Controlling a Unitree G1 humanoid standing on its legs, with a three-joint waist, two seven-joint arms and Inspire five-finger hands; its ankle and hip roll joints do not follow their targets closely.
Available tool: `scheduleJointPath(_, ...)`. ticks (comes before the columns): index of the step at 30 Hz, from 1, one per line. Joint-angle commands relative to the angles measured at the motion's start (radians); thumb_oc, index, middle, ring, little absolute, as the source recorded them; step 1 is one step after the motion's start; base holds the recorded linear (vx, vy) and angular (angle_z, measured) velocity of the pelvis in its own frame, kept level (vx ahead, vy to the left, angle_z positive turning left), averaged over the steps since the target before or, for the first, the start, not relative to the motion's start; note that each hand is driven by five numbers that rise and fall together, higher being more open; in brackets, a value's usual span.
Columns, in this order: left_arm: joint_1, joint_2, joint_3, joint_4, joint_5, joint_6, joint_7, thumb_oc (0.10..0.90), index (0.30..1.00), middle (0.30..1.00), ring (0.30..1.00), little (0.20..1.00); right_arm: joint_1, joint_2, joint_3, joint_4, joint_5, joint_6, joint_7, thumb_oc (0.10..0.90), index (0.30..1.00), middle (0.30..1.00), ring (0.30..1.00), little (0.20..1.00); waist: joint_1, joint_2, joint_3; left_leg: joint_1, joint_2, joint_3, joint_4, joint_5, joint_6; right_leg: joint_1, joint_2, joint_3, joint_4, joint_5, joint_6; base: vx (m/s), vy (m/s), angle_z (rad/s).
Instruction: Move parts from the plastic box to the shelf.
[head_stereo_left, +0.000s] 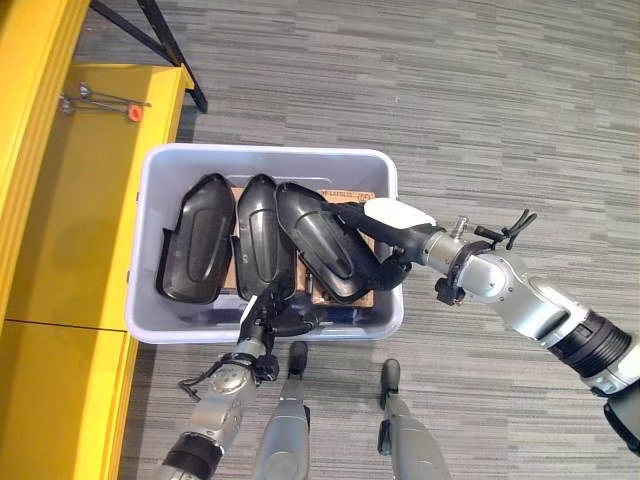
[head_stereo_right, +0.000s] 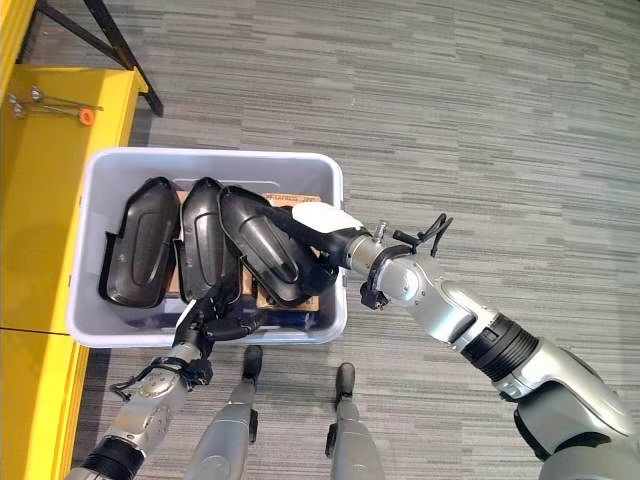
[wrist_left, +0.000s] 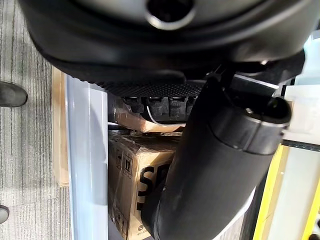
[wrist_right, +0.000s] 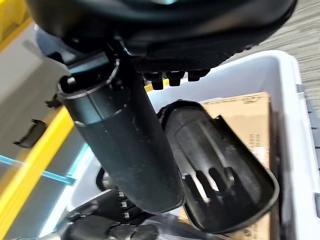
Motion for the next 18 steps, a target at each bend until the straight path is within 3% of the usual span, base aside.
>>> scheduleJointPath(1,0.030,0.010,0.005,-0.028,0.034,-0.040,-0.017,0.900,1.000,1.000,1.000,1.000,-0.150,-0.052,0.017,-0.131,0.054,-0.076,-0.007,0.900,1.000,1.000,1.000,1.000,0.001,-0.049,-0.050,0.039,0.023,0.019,0.065,-0.108,0.003,-0.038,-0.066,0.031,-0.001,0.101,0.012,0.00,0.000,0.00)
scheduleJointPath(7,0.043,0.016,0.015,-0.038,0.030,-0.036,-0.018,0.900,1.000,1.000,1.000,1.000,-0.190,-0.111,0.048,-0.179,0.085,-0.080,0.019,0.900,1.000,1.000,1.000,1.000,0.002,-0.062,-0.038,0.042,0.030,0.023,0.057,-0.103,0.000,-0.040,-0.061,0.029,-0.001,0.099,0.011,0.00,0.000,0.00)
scheduleJointPath(18,0.036,0.012,0.017,-0.034,0.026,-0.035,-0.009,0.900,1.000,1.000,1.000,1.000,-0.222,-0.122,0.081,-0.205,0.088,-0.083,0.028,0.900,1.000,1.000,1.000,1.000,0.011,-0.073,-0.017,0.031,0.034,0.016,0.060,-0.100,-0.002,-0.043,-0.057,0.019,-0.001,0.098,0.008,0.00,0.000,0.00)
